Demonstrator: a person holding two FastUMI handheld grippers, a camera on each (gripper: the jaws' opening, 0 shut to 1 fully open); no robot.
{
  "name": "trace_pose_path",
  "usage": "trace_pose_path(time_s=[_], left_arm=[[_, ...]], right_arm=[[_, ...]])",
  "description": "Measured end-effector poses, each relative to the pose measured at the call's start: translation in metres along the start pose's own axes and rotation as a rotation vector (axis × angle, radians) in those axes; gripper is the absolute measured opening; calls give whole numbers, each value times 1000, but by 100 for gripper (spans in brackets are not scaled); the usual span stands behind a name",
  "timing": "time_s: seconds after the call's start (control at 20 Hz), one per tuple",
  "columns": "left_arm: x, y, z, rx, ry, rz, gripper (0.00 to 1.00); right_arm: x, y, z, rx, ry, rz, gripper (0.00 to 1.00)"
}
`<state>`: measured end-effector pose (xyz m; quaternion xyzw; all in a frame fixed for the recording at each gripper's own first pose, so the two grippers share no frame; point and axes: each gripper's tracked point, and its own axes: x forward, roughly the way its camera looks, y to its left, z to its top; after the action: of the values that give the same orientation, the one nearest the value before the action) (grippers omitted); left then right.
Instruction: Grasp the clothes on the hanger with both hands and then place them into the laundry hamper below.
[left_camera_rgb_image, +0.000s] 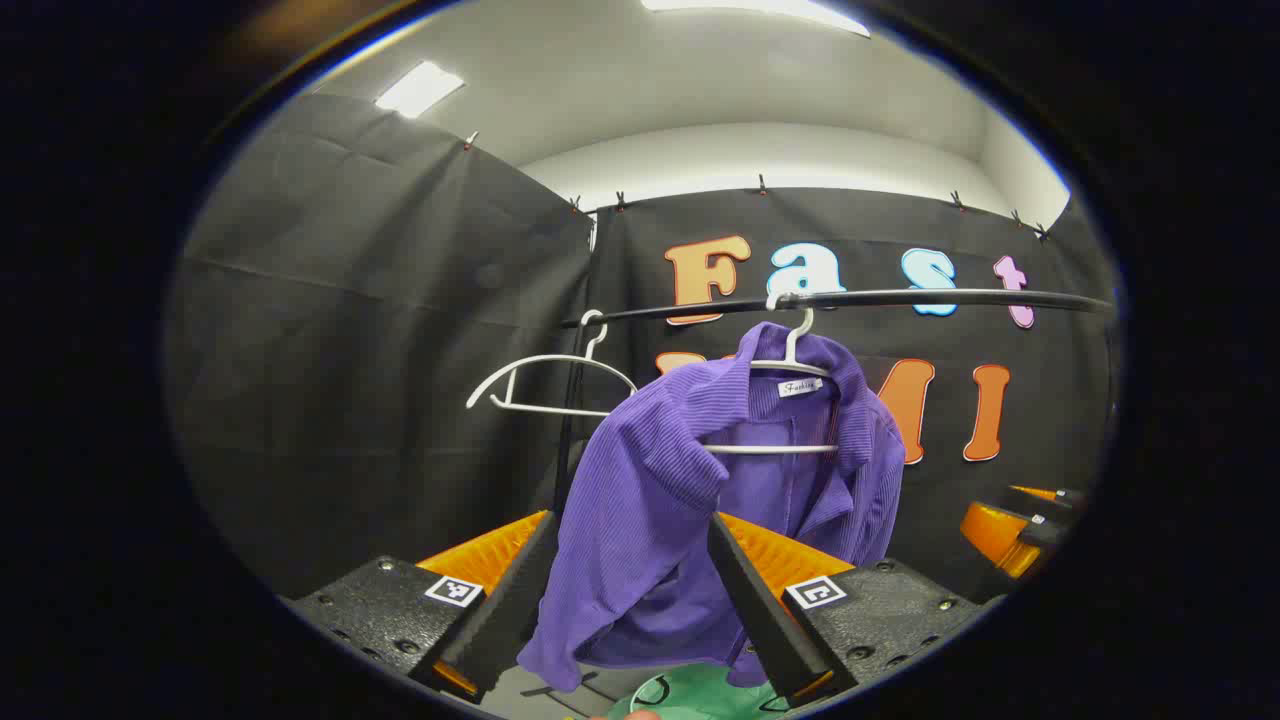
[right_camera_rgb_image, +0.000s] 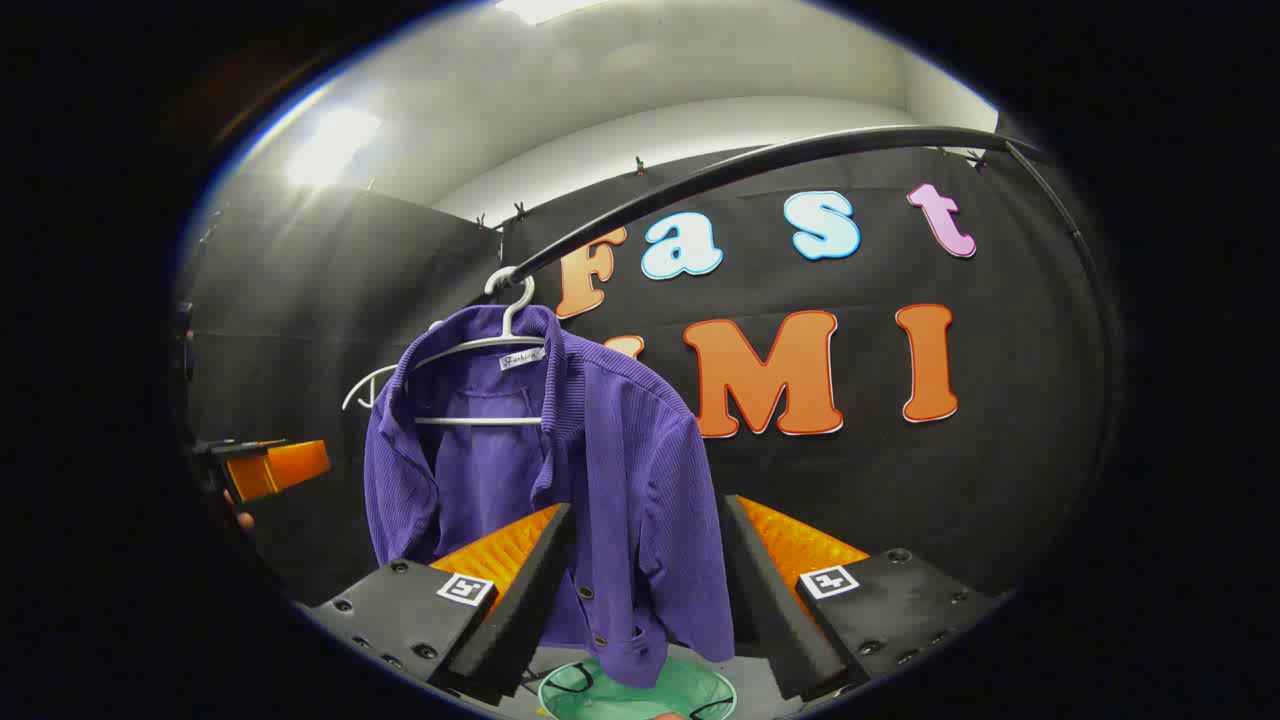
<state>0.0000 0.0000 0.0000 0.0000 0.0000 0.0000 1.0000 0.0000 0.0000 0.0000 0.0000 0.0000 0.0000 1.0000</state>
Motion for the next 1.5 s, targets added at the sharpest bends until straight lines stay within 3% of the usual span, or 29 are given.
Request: trace_pose_path(time_s=[0.05, 0.15, 0.2, 0.35, 0.4, 0.6, 0.65, 0.7, 0.8, 0.85, 0.9, 1.05, 1.1, 1.2, 1.35, 1.4, 1.45, 1.5], left_arm=[[2, -5, 15, 16, -29, -8, 99], [2, -9, 40, 57, -92, -5, 93], [1, -13, 47, 72, -105, -9, 91], [1, -25, 60, 63, -80, -34, 92], [3, -27, 64, 40, -59, -43, 95], [15, -30, 86, 2, -26, -74, 92], [16, -32, 89, 14, -23, -82, 92], [15, -35, 93, 26, -33, -89, 92], [11, -38, 103, 43, -69, -91, 95], [9, -40, 102, 41, -73, -94, 92], [7, -40, 98, 27, -64, -92, 92], [7, -32, 81, -43, -8, -73, 95], [7, -28, 75, -70, 3, -63, 92], [8, -14, 60, -135, 5, -24, 95], [14, 10, 25, -232, 16, 49, 92], [16, 15, 13, -260, 27, 63, 91], [19, 18, 2, -283, 31, 62, 92], [21, 20, -6, -303, 17, 50, 99]], right_arm=[[-1, 2, 4, 5, -11, 16, 96], [-1, 1, 10, -10, -31, 39, 96], [-1, -1, 11, -25, -31, 44, 91], [-5, -7, 10, -21, -2, 55, 91], [-5, -10, 8, -19, 11, 53, 100], [-2, -21, 6, -16, 38, 18, 91], [-2, -19, 7, -14, 40, 23, 96], [-3, -19, 9, -19, 35, 26, 91], [-7, -21, 14, -41, 12, 22, 96], [-8, -20, 15, -46, 8, 21, 96], [-11, -19, 14, -42, 9, 22, 90], [-17, -16, 11, -31, 12, 28, 91], [-17, -18, 12, -37, 7, 23, 91], [-17, -18, 12, -38, -1, 13, 90], [-11, -12, 14, -22, -14, 5, 90], [-7, -8, 15, -24, -24, 5, 95], [-3, -4, 13, -29, -29, 7, 90], [4, 0, 10, -32, -27, 10, 91]])
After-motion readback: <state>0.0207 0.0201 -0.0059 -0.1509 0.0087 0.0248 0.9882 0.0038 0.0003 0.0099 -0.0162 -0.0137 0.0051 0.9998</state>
